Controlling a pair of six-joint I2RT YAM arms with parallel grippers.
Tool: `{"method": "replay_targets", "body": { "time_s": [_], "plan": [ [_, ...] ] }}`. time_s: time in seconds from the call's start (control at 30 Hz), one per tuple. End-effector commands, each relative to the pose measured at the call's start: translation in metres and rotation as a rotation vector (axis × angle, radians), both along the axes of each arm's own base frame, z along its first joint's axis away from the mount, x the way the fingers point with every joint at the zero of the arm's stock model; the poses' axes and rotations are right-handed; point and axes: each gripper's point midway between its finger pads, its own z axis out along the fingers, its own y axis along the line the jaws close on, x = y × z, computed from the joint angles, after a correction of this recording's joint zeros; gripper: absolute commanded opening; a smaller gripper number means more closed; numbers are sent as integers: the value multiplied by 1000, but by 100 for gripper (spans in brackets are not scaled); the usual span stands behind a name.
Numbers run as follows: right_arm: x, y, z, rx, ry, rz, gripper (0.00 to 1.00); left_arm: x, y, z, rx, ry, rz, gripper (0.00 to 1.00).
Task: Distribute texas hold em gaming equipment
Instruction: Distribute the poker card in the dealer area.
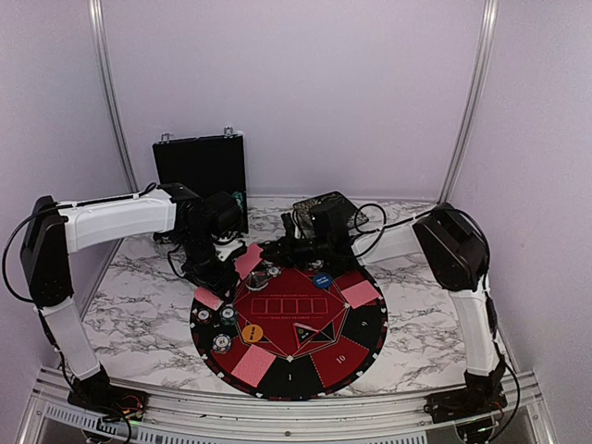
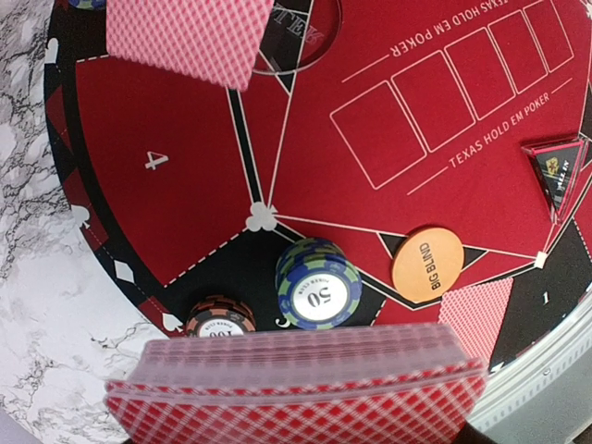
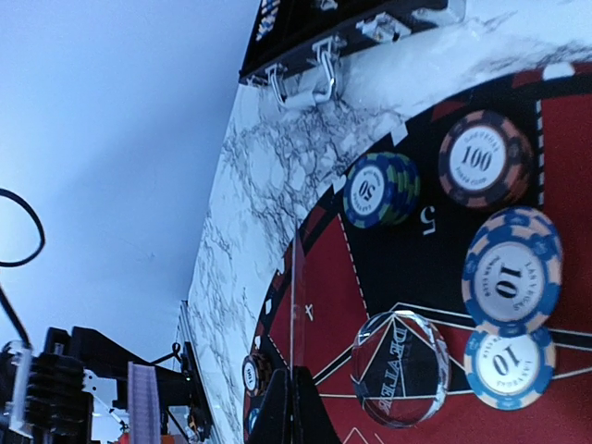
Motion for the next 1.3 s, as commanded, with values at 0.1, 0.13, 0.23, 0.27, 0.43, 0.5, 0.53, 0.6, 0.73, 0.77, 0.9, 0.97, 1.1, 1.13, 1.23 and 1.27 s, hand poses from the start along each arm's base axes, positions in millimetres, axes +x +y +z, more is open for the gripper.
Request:
{"method": "replay_targets", "body": {
  "time_s": [0.1, 0.13, 0.23, 0.27, 0.43, 0.5, 0.53, 0.6, 0.73, 0.77, 0.9, 0.97, 1.1, 1.13, 1.23, 1.27],
  "plan": [
    [-19, 40, -19, -63, -25, 66, 0, -2, 9, 14, -4, -22, 21, 23],
    [-21, 43, -20, -68, -28, 71, 0, -2, 10, 14, -3, -20, 22, 23],
    [-23, 51, -25, -85, -29, 79, 0, -3, 10, 14, -3, -19, 23, 23],
    [-23, 52, -27, -90, -29, 81, 0, -3, 10, 14, -3, -19, 23, 23],
    [-25, 55, -34, -116, -26, 82, 0, -4, 10, 14, -3, -18, 21, 23],
    [-25, 54, -35, -128, -27, 77, 4, -4, 11, 14, -3, -17, 20, 23],
    [-25, 53, -36, -133, -28, 75, 8, -4, 11, 14, -3, -16, 20, 23],
    [-24, 51, -35, -141, -36, 72, 14, -5, 11, 13, -2, -13, 20, 23],
    [-24, 50, -26, -141, -53, 71, 24, -5, 11, 12, -2, -11, 21, 23],
    [-24, 50, -24, -141, -57, 71, 25, -5, 11, 12, -2, -9, 20, 23],
    [-23, 48, -17, -145, -71, 61, 29, -6, 11, 11, -1, -8, 19, 22],
    [-23, 48, -17, -142, -70, 60, 31, -6, 11, 11, 0, -6, 19, 23],
    [-19, 48, -16, -155, -82, 50, 34, -7, 11, 11, -2, -5, 17, 22],
    [-19, 48, -16, -156, -85, 48, 34, -7, 11, 11, -3, -4, 16, 22],
    [-15, 47, -13, -168, -99, 34, 37, -7, 11, 11, -2, -3, 15, 22],
    [-14, 46, -13, -174, -104, 27, 38, -7, 11, 10, -1, -2, 15, 23]
  ]
}}
